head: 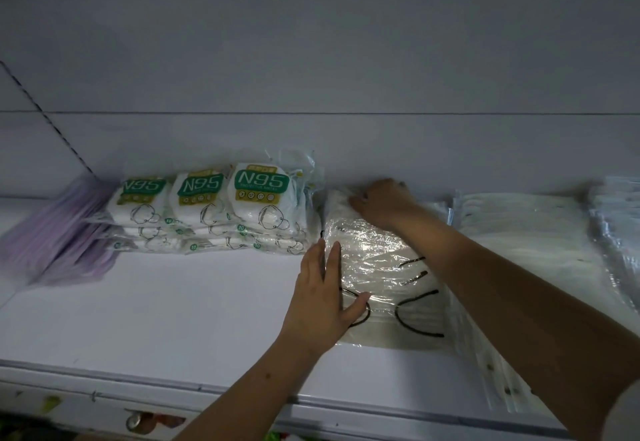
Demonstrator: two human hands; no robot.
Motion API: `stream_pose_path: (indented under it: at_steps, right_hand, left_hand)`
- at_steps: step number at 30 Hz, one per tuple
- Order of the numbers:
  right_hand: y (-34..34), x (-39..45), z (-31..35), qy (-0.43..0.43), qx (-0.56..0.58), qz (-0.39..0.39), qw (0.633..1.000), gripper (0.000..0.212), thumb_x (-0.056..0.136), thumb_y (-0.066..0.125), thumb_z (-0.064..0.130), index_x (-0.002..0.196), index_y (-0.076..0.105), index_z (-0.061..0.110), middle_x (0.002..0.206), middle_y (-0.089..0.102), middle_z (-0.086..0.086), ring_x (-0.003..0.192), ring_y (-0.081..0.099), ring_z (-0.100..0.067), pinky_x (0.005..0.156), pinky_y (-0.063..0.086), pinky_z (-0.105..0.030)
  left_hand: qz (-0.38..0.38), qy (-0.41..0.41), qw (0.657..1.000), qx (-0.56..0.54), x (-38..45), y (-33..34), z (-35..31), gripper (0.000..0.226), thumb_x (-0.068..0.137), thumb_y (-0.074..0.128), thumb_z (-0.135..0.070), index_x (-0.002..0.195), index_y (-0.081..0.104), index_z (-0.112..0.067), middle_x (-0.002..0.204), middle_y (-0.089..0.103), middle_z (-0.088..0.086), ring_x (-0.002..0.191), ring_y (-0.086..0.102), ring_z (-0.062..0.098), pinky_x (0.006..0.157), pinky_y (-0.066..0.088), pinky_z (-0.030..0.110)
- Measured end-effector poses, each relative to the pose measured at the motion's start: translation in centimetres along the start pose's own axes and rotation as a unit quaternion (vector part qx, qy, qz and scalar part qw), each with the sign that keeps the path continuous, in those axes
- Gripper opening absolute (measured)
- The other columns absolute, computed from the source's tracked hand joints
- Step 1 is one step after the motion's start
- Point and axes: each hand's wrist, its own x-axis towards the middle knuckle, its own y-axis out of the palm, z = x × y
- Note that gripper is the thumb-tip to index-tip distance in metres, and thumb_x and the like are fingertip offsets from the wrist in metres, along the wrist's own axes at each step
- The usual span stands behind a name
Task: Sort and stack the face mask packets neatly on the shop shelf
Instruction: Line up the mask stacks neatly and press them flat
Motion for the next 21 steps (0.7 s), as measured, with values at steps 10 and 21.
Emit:
stream_pose_path:
  at_steps: [10,21]
  right_hand:
    - [0.1,1.4,-0.8,-0.038,0.114,0.196,0.973,0.066,0.098,0.032,0.064,0.127,0.063,0.013,0.139,0.056,-0.014,0.123,0.054,-0.027,0.102,0.038,-0.033]
    - [1.8,-7.1,2.3,-0.111,-0.018,0.064,0.992,0.09,0.084,-0.002,0.077,0.151,0.03,0.026,0.157,0.034,-0.006,0.142,0.035,-0.03,0.116,0.027,-0.048]
  left_hand:
    - [-0.001,0.024,1.0,-0.018,-0.6,-0.8,-0.5,0.085,0.092,0.052,-0.064,0.159,0.018,-0.026,0.166,0.007,0.011,0.15,0.016,0.029,0.119,0.028,0.044]
    - [0.04,-0.013,0.999,-0.012,-1.7,-1.7,0.4,0.107,0.085,0.044,-0.077,0.16,-0.001,-0.016,0.167,-0.006,0.011,0.155,-0.005,0.022,0.122,0.014,0.04]
